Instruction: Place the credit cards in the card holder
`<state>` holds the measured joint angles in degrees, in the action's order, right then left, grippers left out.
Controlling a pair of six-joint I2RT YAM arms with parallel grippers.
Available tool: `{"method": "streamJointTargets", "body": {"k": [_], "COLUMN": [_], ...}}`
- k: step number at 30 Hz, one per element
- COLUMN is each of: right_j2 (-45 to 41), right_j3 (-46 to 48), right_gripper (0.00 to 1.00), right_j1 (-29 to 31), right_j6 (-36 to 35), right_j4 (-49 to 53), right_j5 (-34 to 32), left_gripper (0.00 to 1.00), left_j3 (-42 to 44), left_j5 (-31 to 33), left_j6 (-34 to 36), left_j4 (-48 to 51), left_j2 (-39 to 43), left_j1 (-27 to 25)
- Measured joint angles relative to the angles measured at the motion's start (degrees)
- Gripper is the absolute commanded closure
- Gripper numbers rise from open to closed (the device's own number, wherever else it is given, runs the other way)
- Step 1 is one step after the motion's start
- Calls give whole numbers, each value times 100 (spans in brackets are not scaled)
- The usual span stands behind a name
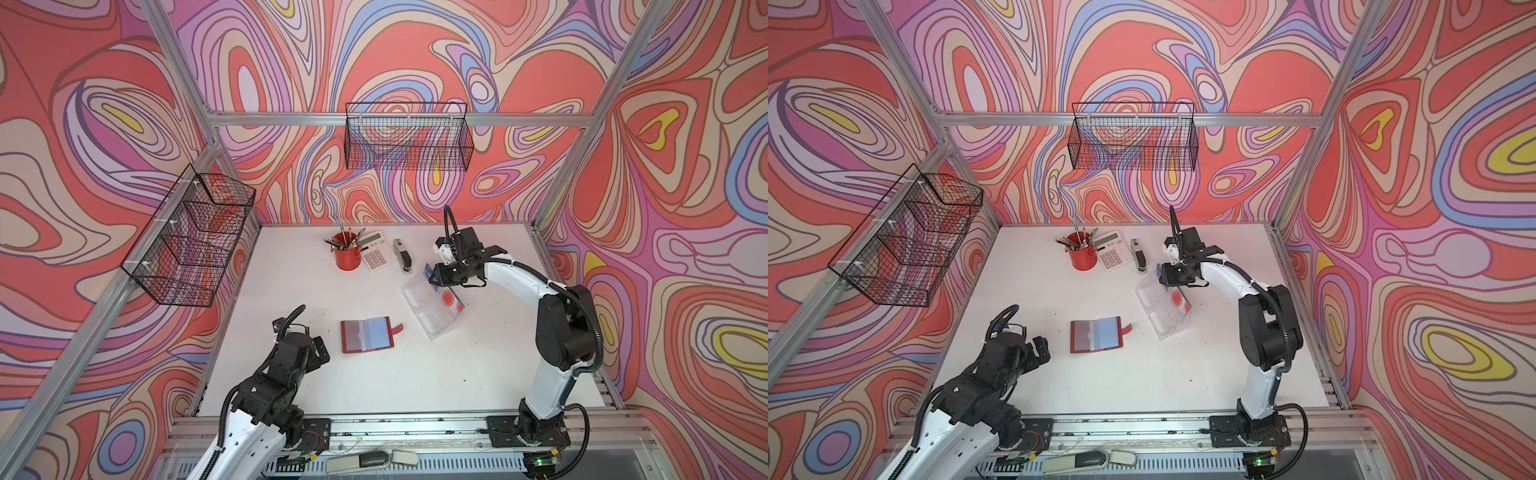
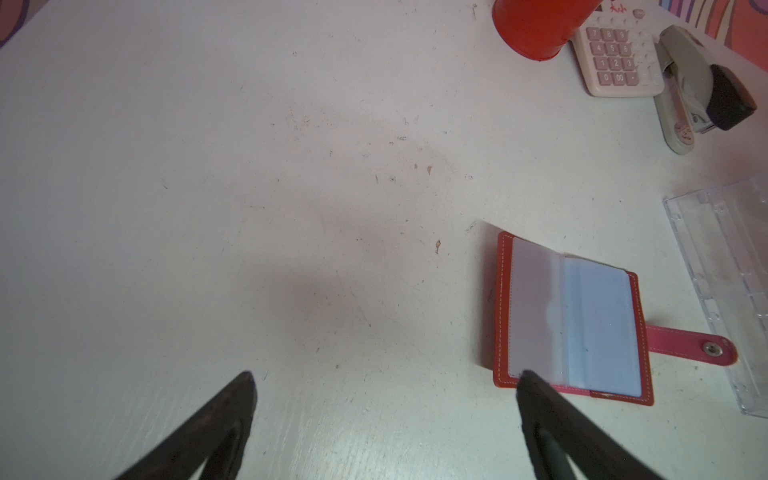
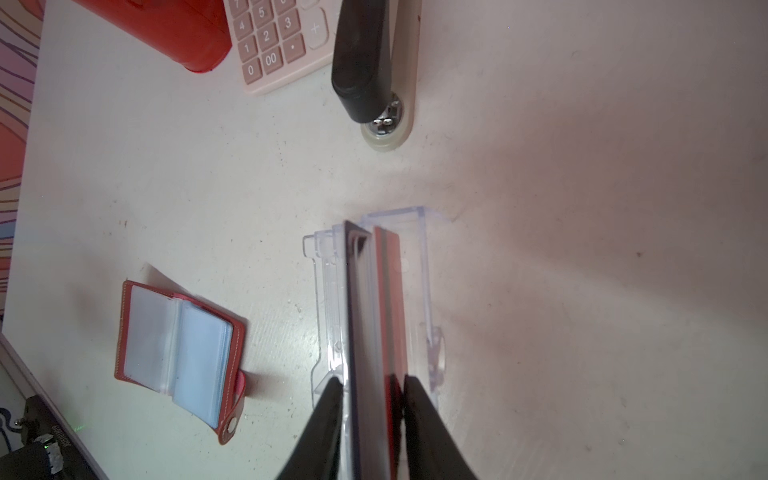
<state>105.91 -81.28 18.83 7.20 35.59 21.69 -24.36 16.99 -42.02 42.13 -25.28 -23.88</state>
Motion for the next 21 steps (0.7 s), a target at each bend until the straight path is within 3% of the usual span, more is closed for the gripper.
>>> {"method": "streamJointTargets", "body": {"k": [21], "right_j2": [-295], "right_j3": [66], "right_gripper": [76], "right_j1": [-120], "right_j6": [24], "right_j4": [-199], "right_j5": [588], "left_gripper": [0], "left_j3": [0], "left_j5": [0], "left_j6": [0], "left_j4": [0], "left_j2": [0], "left_j1": [0]}}
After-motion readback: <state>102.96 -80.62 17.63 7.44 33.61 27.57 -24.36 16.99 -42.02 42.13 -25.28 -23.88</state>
